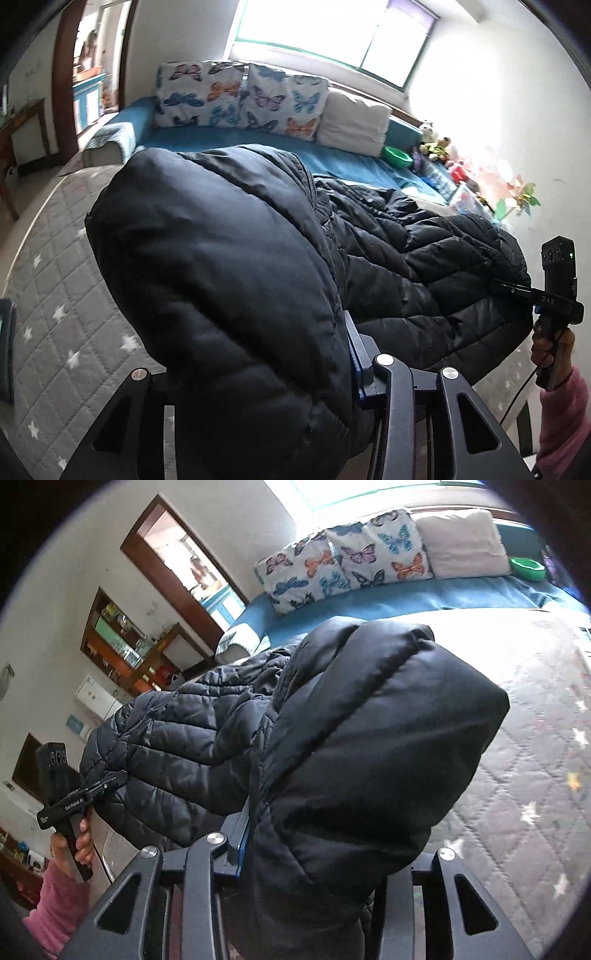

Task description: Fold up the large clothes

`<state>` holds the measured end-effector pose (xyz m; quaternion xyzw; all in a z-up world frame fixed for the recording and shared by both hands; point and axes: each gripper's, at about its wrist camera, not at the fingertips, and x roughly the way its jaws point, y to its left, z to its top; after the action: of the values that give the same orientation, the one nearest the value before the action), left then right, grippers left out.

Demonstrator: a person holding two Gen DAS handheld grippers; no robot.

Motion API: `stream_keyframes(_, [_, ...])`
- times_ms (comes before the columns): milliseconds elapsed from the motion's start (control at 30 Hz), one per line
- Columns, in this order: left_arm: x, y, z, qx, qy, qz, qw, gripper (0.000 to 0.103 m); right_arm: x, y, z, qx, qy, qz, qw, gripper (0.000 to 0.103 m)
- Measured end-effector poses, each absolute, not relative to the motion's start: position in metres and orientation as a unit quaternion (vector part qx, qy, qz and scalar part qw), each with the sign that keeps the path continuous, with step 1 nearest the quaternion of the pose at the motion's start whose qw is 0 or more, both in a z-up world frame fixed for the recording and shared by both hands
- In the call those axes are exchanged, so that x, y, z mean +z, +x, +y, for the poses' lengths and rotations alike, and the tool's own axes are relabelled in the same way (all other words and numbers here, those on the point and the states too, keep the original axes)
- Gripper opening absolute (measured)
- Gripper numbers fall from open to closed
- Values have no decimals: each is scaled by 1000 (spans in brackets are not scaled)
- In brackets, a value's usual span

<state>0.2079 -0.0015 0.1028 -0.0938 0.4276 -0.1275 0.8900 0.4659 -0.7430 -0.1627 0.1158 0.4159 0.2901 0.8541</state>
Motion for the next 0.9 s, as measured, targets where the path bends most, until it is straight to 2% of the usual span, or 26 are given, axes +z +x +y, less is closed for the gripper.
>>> stream_keyframes(333, [140, 245, -159, -214, -77, 422, 878, 46, -117, 433, -816, 221, 106, 390, 888, 41])
stream_keyframes(533, [136, 266, -265, -257, -64, 426, 865, 46, -109, 418, -860, 169, 107, 390, 898, 41])
stream_keyframes(667, [115, 274, -325, -265, -50, 445, 854, 46, -123, 413, -885, 144, 117, 398, 898, 41])
stream_keyframes(767, [92, 283, -347, -254, -35, 460, 850, 49, -148, 417, -900, 129, 142, 419, 887, 43])
stream_keyframes(867, [73, 291, -356, -245, -40, 479, 842, 58, -172, 419, -907, 121, 161, 434, 878, 47])
stream_keyframes(900, [65, 297, -353, -242, -46, 485, 839, 65, -177, 419, -911, 120, 169, 436, 876, 49])
